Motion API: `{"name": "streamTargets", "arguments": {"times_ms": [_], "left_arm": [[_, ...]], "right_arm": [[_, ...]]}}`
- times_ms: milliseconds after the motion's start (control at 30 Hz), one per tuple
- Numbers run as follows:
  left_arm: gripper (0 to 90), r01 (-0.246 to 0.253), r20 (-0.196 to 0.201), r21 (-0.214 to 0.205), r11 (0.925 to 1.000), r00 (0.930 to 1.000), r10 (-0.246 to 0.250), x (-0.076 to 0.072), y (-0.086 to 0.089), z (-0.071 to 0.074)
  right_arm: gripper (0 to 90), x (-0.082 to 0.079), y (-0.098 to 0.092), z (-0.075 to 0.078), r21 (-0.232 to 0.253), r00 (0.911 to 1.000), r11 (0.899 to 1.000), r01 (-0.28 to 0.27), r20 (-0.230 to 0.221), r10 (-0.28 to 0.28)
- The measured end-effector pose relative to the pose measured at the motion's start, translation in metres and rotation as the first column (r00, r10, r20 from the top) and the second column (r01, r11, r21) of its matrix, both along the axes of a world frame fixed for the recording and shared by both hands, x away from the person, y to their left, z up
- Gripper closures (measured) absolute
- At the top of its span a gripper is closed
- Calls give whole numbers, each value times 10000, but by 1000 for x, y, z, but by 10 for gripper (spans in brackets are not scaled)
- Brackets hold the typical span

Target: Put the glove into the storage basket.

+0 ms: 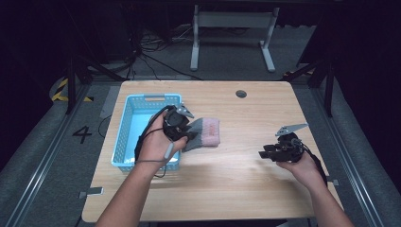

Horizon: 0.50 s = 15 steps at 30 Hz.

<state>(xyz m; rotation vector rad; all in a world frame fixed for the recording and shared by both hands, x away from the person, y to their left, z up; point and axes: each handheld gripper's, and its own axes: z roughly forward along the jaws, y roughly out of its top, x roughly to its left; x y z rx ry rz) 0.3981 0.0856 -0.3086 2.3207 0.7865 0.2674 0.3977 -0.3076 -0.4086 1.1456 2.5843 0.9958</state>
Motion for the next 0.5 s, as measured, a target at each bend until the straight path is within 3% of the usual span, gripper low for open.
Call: {"name": "streamTargets", "arguments": {"times_ms": [233, 500], "left_arm": [[726, -358, 45, 27, 9994, 9993, 358, 2, 33, 0], [725, -1090, 139, -17, 9940, 9939, 1090, 2, 73, 0]], "right_arm": [[598, 5, 6, -2, -34, 9998, 9998, -189, -50, 189], [596, 10, 16, -4, -55, 9991, 9991, -410, -126, 409]]}}
